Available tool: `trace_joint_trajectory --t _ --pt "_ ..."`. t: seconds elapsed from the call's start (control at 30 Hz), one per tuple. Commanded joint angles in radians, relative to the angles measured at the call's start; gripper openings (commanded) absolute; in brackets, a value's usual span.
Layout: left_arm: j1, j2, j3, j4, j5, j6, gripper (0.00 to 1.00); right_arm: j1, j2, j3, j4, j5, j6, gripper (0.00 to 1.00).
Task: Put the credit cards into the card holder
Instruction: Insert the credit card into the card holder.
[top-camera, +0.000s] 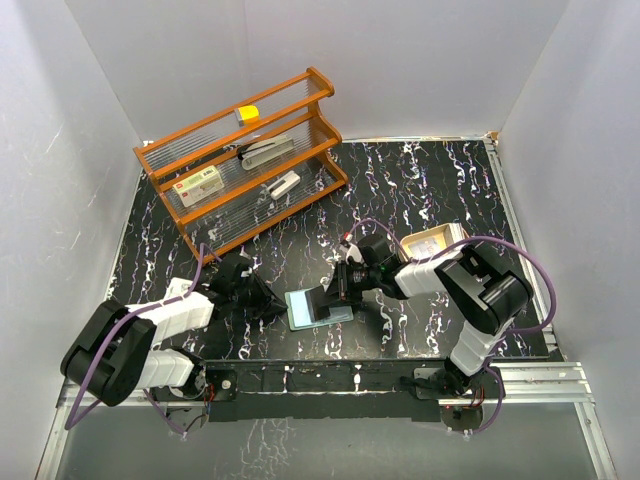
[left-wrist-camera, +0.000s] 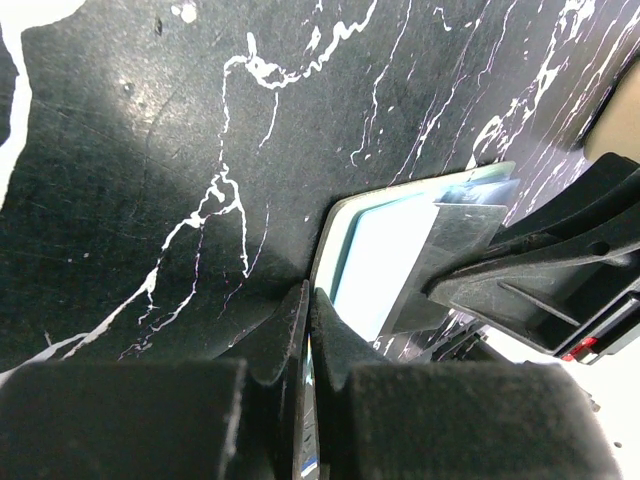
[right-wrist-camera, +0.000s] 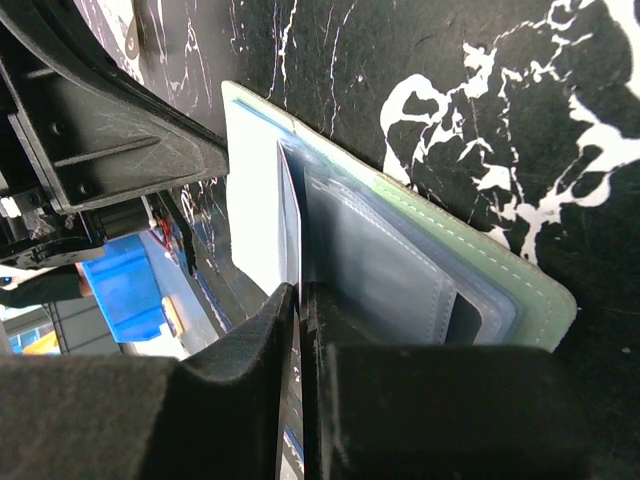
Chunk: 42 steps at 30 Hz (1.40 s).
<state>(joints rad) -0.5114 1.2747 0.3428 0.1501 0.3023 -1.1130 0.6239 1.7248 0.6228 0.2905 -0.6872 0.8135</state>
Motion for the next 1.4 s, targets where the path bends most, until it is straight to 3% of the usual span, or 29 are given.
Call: trace_joint_trajectory --t 0.0,0.17,0.43,0.57,1.07,1.37 --pt "-0.007 0.009 -0.036 -0.067 -0.002 0.002 0.0 0.014 -0.019 -0.029 0.054 0.069 0.031 0.07" --pt "-0.007 0.008 -0.04 -0.062 -0.006 -0.004 0.0 0.024 -0.041 -0.025 -0.013 0.107 0.046 0.09" --pt "-0.007 0.022 -0.024 -0.073 -0.011 0.012 0.0 0.026 -0.177 0.006 -0.289 0.245 -0.071 0.34" --pt "-0.007 0.022 -0.048 -0.062 -0.041 0.014 0.0 0.025 -0.23 0.034 -0.385 0.3 -0.11 0.42" --pt "-0.008 0.009 -0.01 -0.067 -0.017 0.031 0.01 0.026 -0.294 0.152 -0.604 0.439 -0.215 0.47" --pt "-0.01 -0.018 0.018 -0.015 0.025 0.022 0.06 0.026 -0.327 0.16 -0.618 0.464 -0.228 0.47"
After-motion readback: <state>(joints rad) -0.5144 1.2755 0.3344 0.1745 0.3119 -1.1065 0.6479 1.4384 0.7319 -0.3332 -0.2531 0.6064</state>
